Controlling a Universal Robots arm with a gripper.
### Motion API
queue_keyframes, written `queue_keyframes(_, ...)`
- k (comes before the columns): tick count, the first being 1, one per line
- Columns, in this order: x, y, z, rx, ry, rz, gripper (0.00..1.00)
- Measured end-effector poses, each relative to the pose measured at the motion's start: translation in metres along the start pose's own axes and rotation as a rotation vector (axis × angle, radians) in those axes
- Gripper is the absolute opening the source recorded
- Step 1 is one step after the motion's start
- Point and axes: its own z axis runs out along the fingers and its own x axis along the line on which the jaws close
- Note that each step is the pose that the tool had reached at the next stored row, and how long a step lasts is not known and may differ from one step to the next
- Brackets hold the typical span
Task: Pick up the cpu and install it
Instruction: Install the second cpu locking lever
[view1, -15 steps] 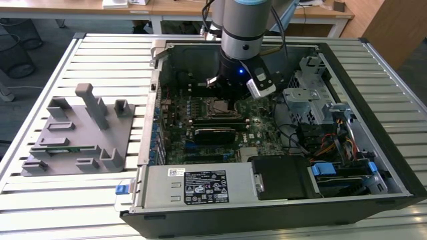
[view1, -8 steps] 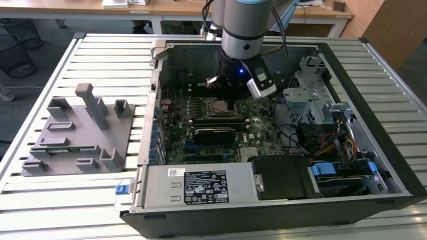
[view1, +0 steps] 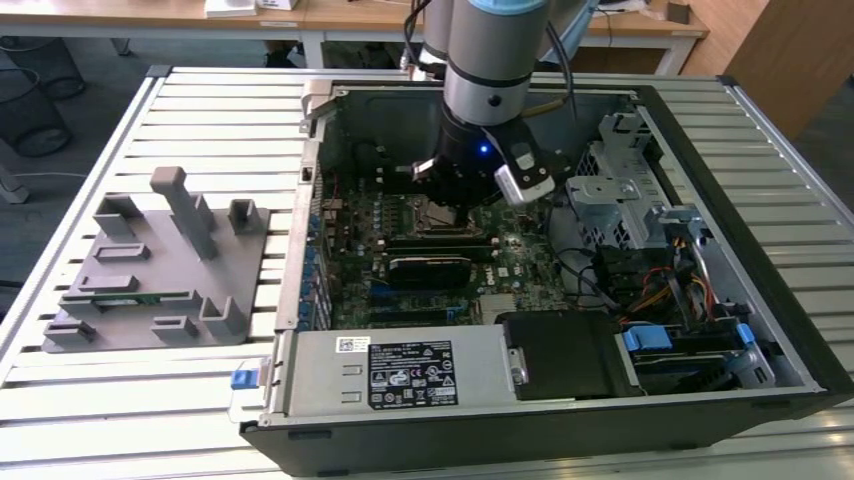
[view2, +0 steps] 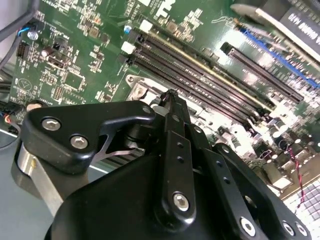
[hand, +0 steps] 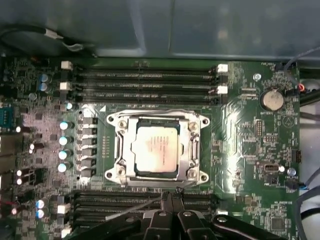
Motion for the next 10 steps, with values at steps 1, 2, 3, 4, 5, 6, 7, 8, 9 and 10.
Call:
queue_keyframes(1, 0.0009, -0.0007, 0.0001, -0.0007, 0.0001, 0.0, 0.11)
queue_keyframes(2, 0.0022, -0.0011, 0.0001, -0.0015, 0.0, 0.0, 0.11)
queue_keyframes(3, 0.0037, -0.0018, 0.0002, -0.0021, 0.0, -0.001, 0.11)
queue_keyframes(4, 0.0054, -0.0022, 0.0002, -0.0026, 0.0001, -0.001, 0.11)
queue_keyframes(5, 0.0066, -0.0023, 0.0003, -0.003, 0.0, -0.001, 0.11)
queue_keyframes(6, 0.0071, -0.0023, 0.0004, -0.0031, 0.0, -0.001, 0.11)
queue_keyframes(7, 0.0071, -0.0023, 0.0004, -0.003, 0.0001, -0.001, 0.11)
queue_keyframes(8, 0.0071, -0.0023, 0.0004, -0.003, 0.0001, -0.001, 0.11)
queue_keyframes(9, 0.0071, -0.0024, 0.0004, -0.003, 0.0001, -0.001, 0.11)
queue_keyframes(10, 0.0071, -0.0024, 0.0004, -0.003, 0.0001, -0.001, 0.11)
